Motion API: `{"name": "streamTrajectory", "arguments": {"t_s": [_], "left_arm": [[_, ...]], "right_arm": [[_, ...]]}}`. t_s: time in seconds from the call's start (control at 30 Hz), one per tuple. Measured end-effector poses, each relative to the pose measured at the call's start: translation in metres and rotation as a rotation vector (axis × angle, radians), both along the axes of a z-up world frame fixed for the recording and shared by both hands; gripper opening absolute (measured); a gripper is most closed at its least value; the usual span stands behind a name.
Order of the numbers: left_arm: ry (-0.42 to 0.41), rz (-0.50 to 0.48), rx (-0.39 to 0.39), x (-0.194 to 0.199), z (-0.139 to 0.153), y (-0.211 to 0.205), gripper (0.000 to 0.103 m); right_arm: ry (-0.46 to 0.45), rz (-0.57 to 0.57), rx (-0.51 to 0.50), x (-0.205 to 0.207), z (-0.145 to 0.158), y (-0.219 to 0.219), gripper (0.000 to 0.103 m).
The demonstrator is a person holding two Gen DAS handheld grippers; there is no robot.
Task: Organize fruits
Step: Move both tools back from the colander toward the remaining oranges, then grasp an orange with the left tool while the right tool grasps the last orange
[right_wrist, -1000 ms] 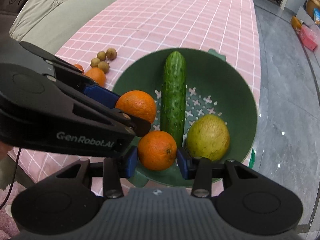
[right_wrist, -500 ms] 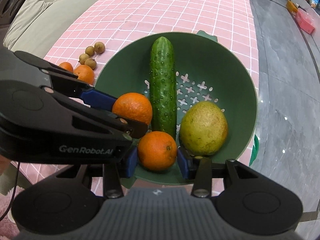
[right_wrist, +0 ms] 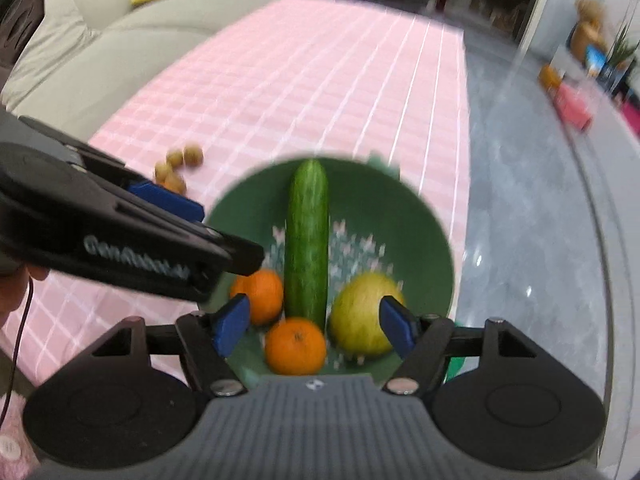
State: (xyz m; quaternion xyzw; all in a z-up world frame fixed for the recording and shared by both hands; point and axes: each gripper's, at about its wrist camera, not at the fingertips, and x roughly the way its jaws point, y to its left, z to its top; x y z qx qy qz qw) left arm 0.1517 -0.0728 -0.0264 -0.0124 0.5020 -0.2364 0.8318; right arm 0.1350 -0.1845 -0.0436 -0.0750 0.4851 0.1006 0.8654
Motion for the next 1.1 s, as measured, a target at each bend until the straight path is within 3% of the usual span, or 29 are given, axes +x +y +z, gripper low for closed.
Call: {"name": "streamTrajectory", "arguments": {"t_s": [0.2,0.43,0.73,1.1], "left_arm": [[-0.117,0.134,0.005,-0.003,0.024,0.040,0.069],[-0.186,0.270,0.018,-0.009,0.032,0.089,0.069],[-0.238,0.365,0.037,-0.019,0.025,0.134,0.069],[-0.125,0.414,0.037,-0.024,-0.015,0.174,0.069]], "right_arm": [[-0.175,0.043,-0.044,-0.005,0.023,0.036,0.069],[-0.275,0.050,0.042,-0.004,0.037,0.071,0.069],[-0.283,0.083,0.126,0.003,0.022,0.119,0.069],[-0.205,0.159,0.113,0.010,-0.012,0.150,0.069]]}}
